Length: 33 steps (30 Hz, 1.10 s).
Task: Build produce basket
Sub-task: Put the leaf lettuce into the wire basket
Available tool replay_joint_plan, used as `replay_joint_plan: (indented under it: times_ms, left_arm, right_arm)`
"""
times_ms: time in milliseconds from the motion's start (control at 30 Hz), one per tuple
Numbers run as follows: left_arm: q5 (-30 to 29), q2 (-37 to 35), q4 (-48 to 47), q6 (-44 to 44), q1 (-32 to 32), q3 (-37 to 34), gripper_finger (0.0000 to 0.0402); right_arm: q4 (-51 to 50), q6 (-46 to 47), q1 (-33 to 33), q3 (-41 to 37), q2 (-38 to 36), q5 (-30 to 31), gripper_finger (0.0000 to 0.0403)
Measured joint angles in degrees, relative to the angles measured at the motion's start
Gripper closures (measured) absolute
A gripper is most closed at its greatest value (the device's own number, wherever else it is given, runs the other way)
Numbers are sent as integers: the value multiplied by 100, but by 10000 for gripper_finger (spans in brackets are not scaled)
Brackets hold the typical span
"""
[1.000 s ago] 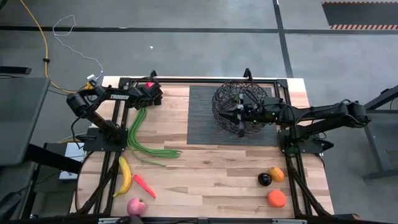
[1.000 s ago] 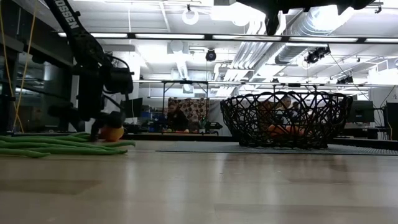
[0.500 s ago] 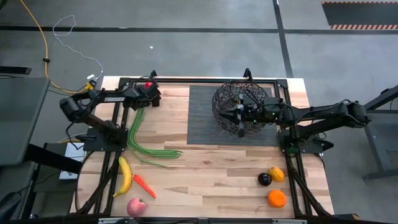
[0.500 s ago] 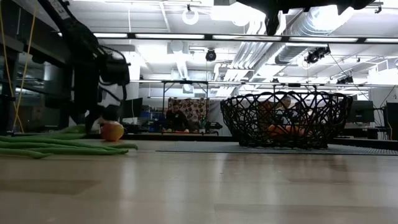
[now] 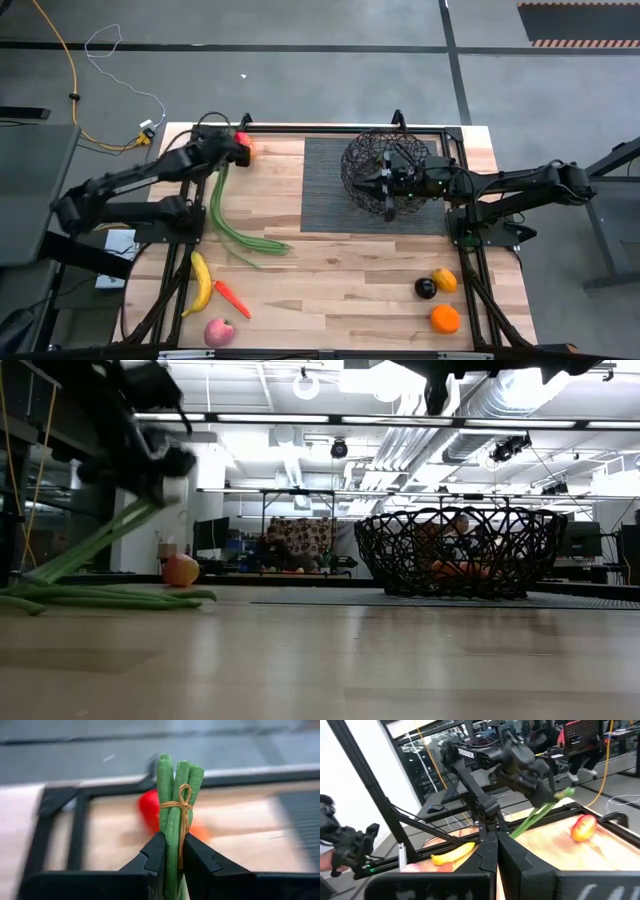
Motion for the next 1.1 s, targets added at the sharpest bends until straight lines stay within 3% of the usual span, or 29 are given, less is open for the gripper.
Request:
replay_joint_plan:
  times_ms: [233,433,633,767,1100]
  left_arm:
    - [354,-1188,761,612,-778,482,363]
    - [231,-1092,1039,1497,-1381,1581,378]
    - [271,-588,1256,2152,-1999,2511,384]
    - [332,-156,1463,2498,-2444,3010,384]
    - [560,650,2485,3648,-3100,4166,385]
  right_arm:
    - [0,0,80,-2,2,-2,403]
    - [-316,-57,78,282,24,10,403]
    - [-1430,-563,83,970,74,375,389]
    - [-1895,-640,83,1313,134,687,341]
    - [-2146,-648,159,1997,309,1088,180]
